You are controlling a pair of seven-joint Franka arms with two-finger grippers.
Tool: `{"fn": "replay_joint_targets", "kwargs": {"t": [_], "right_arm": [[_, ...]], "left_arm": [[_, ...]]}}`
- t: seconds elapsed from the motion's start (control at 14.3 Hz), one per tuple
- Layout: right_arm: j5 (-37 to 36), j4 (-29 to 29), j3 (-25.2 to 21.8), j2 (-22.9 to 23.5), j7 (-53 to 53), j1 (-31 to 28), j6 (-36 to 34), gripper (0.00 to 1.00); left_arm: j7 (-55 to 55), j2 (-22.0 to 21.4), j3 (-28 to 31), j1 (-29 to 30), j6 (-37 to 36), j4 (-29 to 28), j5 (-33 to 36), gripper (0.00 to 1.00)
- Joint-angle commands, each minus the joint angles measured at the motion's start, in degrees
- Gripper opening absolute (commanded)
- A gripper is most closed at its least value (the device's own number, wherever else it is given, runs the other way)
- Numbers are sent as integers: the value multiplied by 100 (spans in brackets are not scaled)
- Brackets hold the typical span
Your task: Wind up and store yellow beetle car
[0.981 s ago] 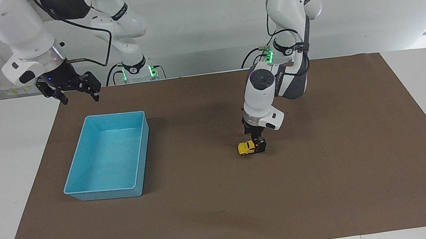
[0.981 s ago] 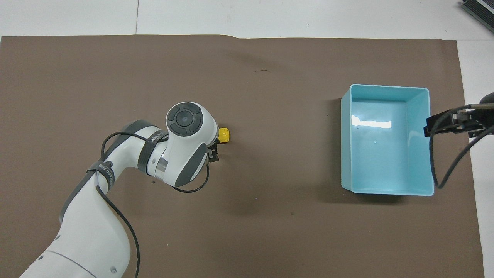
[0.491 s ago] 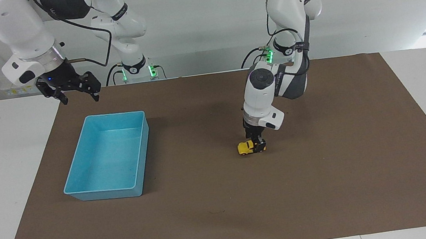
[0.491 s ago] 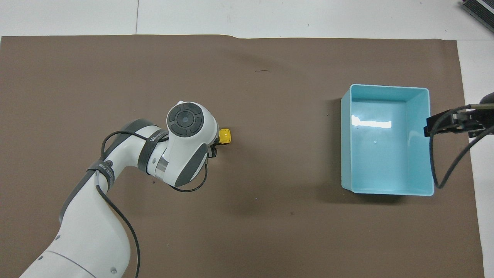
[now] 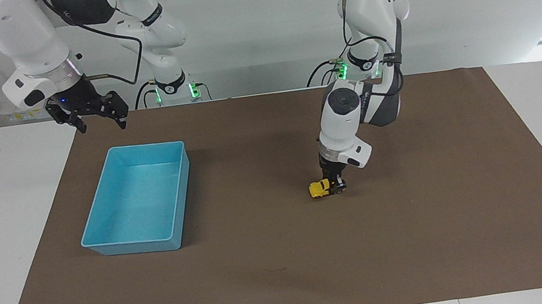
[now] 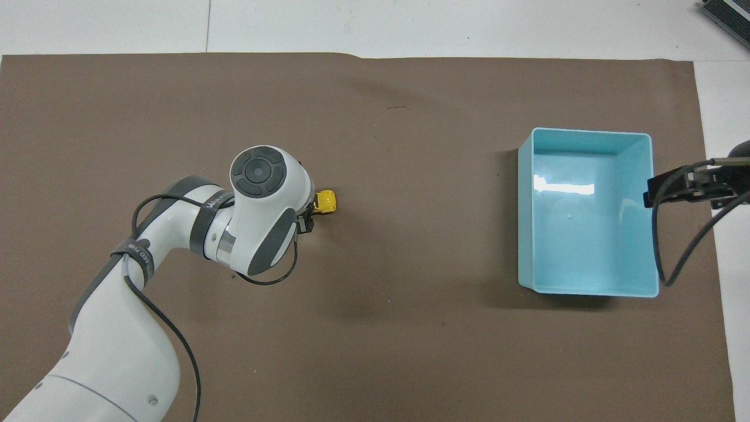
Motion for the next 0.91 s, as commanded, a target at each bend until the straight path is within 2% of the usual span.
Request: {"fn": "replay_joint_targets", "kwargs": {"t": [0.0, 0.35, 0.63, 0.7, 0.77, 0.84], "right_arm": [[100, -14, 53, -11, -132, -90, -23, 100], [100, -14, 44, -11, -132, -90, -23, 100], [100, -14, 44, -11, -132, -90, -23, 100], [100, -14, 44, -11, -132, -90, -23, 100], [100, -14, 44, -11, -140, -90, -23, 100], [100, -14, 53, -11, -140, -90, -23, 100]], "left_arm": [[406, 85, 4, 442, 139, -134, 82, 0], [995, 76, 4, 899, 156, -265, 82, 0], [1084, 76, 4, 935, 156, -257, 91, 0], [1084, 76, 12, 944, 139, -240, 91, 3], [1041, 33, 12, 952, 113, -178, 82, 28], [1032, -116, 12, 979, -9, -178, 82, 99]]}}
